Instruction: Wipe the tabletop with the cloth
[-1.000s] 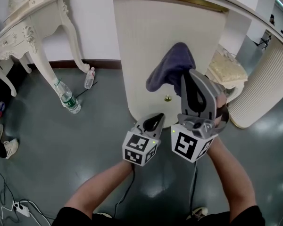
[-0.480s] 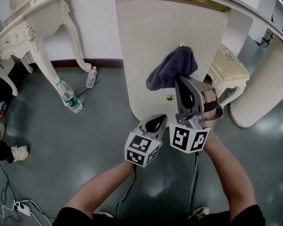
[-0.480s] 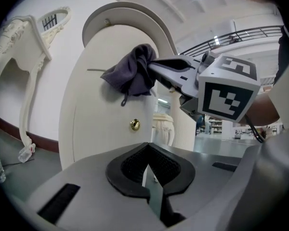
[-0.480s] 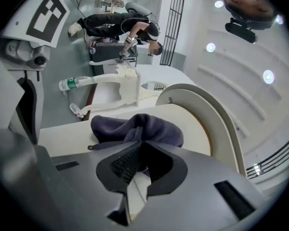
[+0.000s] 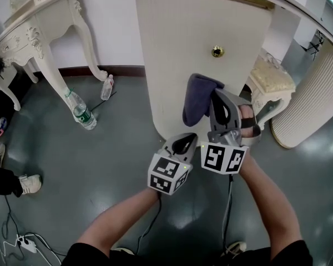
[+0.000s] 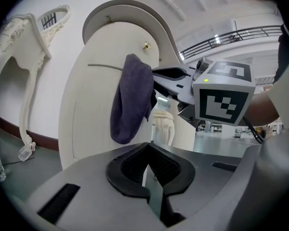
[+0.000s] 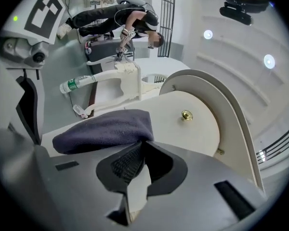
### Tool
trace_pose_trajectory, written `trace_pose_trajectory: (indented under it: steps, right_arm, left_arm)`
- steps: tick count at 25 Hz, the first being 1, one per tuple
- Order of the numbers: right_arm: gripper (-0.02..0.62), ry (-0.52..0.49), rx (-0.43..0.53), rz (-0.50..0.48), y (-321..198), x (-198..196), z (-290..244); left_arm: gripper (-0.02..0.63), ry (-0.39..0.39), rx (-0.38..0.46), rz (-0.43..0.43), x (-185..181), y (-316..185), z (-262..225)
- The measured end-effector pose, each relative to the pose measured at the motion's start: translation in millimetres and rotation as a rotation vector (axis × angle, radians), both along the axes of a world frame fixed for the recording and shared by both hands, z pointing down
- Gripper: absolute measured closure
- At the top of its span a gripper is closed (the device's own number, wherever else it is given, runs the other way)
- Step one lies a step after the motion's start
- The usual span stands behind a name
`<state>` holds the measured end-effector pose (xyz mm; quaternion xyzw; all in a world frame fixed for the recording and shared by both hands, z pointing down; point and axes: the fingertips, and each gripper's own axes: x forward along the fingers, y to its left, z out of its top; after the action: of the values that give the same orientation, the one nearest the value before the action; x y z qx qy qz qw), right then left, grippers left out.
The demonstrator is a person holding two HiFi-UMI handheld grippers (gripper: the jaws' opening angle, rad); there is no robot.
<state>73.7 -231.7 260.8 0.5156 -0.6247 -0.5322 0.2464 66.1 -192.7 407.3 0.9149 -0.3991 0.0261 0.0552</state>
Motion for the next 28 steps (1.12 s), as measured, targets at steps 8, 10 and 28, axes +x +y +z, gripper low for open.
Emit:
trace_pose_trajectory:
  steps: [8,10,28]
  right_arm:
    - [0.572,0.026,-0.064,0.015,-5.7,11.8,42.0]
    - [0.572,0.044,-0.076,0.025,-6.7,15.2,53.8]
    - [0.574,0.037,-0.207,0.056,-3.3,35.6,124.6]
  left_arm:
    - [0.598,-0.061,-0.034,0.012,4.1,3.5,26.6]
    - [0.598,-0.062,-0.032,0.017,6.5,3.8,26.3]
    - [0.598,-0.124,-0.049,-0.099,-13.7,-15.3,54.7]
